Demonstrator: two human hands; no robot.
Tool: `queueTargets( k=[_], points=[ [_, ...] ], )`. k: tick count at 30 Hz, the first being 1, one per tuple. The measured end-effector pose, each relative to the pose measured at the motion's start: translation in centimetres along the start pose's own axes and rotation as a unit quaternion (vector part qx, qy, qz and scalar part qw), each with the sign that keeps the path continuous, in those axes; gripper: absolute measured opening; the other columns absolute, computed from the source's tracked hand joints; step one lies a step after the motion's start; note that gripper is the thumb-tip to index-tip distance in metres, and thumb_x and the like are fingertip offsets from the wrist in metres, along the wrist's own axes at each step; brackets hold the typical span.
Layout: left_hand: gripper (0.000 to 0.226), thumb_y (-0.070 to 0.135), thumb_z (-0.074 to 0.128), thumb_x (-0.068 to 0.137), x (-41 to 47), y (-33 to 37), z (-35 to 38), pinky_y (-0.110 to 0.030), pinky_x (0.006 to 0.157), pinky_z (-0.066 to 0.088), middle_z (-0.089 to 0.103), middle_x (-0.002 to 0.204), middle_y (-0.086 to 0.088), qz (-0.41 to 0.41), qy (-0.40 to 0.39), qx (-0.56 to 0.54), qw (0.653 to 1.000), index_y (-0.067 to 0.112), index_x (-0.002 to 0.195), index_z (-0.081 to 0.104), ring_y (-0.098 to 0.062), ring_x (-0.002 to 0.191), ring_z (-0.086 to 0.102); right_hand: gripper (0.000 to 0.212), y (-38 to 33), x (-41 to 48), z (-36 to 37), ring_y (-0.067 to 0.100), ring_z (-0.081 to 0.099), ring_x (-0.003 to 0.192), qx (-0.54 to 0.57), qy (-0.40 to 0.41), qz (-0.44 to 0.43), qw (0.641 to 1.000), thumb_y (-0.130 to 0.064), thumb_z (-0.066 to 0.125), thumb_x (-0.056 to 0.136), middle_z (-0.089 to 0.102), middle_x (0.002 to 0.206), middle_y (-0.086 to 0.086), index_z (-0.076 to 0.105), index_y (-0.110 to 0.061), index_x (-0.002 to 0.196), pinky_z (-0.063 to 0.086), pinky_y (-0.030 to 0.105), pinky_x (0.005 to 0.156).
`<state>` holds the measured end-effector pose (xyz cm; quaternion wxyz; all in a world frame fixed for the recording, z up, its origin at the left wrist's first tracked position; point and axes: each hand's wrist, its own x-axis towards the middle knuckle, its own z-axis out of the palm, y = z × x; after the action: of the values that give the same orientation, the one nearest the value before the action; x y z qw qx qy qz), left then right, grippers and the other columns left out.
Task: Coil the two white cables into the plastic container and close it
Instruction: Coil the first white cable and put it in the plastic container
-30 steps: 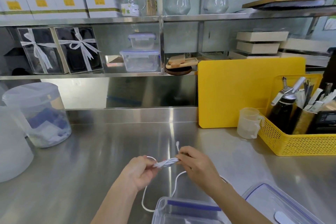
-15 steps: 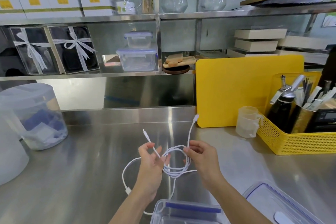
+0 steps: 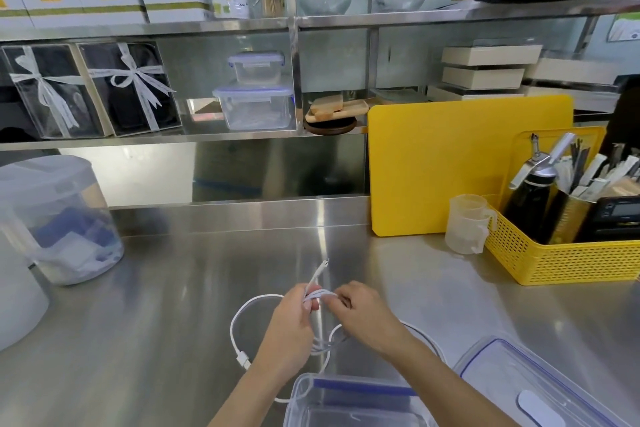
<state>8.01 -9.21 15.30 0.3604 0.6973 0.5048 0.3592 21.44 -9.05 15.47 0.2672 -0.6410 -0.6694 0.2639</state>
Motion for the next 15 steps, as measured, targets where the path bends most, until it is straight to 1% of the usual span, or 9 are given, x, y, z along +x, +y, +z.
queueTargets(
  k=[1,3,5,7,9,10,12,14,15],
  points=[
    [0.031,0.003,0.036,0.096,0.1,-0.1,0.1,-0.007,0.073,0.038,0.056,0.094,0.002,0.014,0.004,0.032,0.999,0.029,0.085,0.049,-0.013,0.090,0.053,0.022,0.0,-0.1,0.0,0.019,0.048,0.071,0.002,-0.003,-0.012,1.000,-0.025,0.056,0.085,0.052,0.079,0.008,0.055,-0.008,0.071,0.042,0.033,0.065],
    [0.021,0.008,0.034,0.098,0.1,-0.3,0.4,-0.014,0.074,0.034,0.047,0.095,0.002,0.031,0.008,0.111,0.993,0.023,0.087,0.044,-0.015,0.090,0.044,0.007,0.0,-0.2,0.2,0.017,0.049,0.068,0.005,-0.010,-0.031,0.999,-0.011,0.059,0.081,0.053,0.070,0.001,0.057,-0.008,0.075,0.047,0.037,0.067],
    [0.016,0.014,0.032,0.099,0.2,-0.2,0.6,-0.021,0.068,0.035,0.051,0.089,-0.001,0.006,-0.007,0.133,0.991,0.018,0.086,0.042,-0.017,0.081,0.046,0.010,0.5,-0.1,0.3,0.015,0.047,0.063,0.037,-0.010,-0.031,0.999,-0.002,0.057,0.079,0.051,0.063,-0.001,0.058,-0.008,0.071,0.046,0.037,0.065],
    [0.019,0.020,0.033,0.099,0.1,0.1,0.4,-0.024,0.059,0.038,0.059,0.078,-0.004,-0.058,-0.035,0.068,0.995,0.017,0.083,0.045,-0.015,0.067,0.051,0.017,1.2,0.0,0.4,0.013,0.044,0.060,0.059,-0.007,-0.026,0.998,-0.002,0.060,0.078,0.050,0.063,-0.003,0.055,-0.014,0.066,0.042,0.034,0.062],
    [0.020,0.019,0.036,0.098,0.3,0.2,0.1,-0.023,0.057,0.040,0.062,0.074,-0.004,-0.102,-0.050,0.025,0.993,0.017,0.084,0.050,-0.013,0.063,0.054,0.021,1.5,-0.5,0.8,0.010,0.045,0.062,-0.013,0.043,-0.075,0.996,-0.009,0.065,0.077,0.048,0.073,-0.008,0.052,-0.024,0.071,0.042,0.026,0.061],
    [0.019,0.019,0.038,0.098,0.4,0.2,-0.1,-0.024,0.059,0.042,0.063,0.073,-0.005,-0.122,-0.055,-0.001,0.991,0.015,0.085,0.052,-0.014,0.062,0.056,0.020,1.6,-0.7,0.9,0.011,0.048,0.064,-0.078,0.096,-0.136,0.983,-0.011,0.068,0.075,0.050,0.078,-0.007,0.053,-0.023,0.077,0.044,0.025,0.060],
    [0.019,0.016,0.041,0.097,0.5,0.3,-0.3,-0.025,0.060,0.046,0.063,0.069,-0.005,-0.155,-0.061,-0.080,0.983,0.011,0.088,0.057,-0.014,0.060,0.060,0.019,1.6,-0.9,0.8,0.014,0.051,0.063,-0.197,0.178,-0.263,0.928,-0.014,0.067,0.072,0.058,0.078,-0.003,0.051,-0.021,0.079,0.042,0.024,0.053],
    [0.018,0.012,0.044,0.097,0.5,0.6,-0.7,-0.026,0.059,0.050,0.064,0.064,-0.005,-0.170,-0.070,-0.167,0.969,0.006,0.088,0.058,-0.014,0.056,0.062,0.007,2.2,-0.6,0.6,0.013,0.048,0.059,-0.220,0.213,-0.331,0.893,-0.018,0.056,0.075,0.060,0.071,0.000,0.050,-0.020,0.073,0.037,0.022,0.049],
    [0.016,0.010,0.044,0.096,0.5,0.8,-0.9,-0.029,0.060,0.053,0.066,0.063,-0.005,-0.178,-0.079,-0.213,0.957,0.005,0.089,0.058,-0.015,0.056,0.064,0.006,2.3,-0.6,0.6,0.012,0.047,0.060,-0.180,0.220,-0.329,0.901,-0.016,0.054,0.076,0.060,0.070,0.001,0.053,-0.017,0.070,0.039,0.023,0.049]
  ],
)
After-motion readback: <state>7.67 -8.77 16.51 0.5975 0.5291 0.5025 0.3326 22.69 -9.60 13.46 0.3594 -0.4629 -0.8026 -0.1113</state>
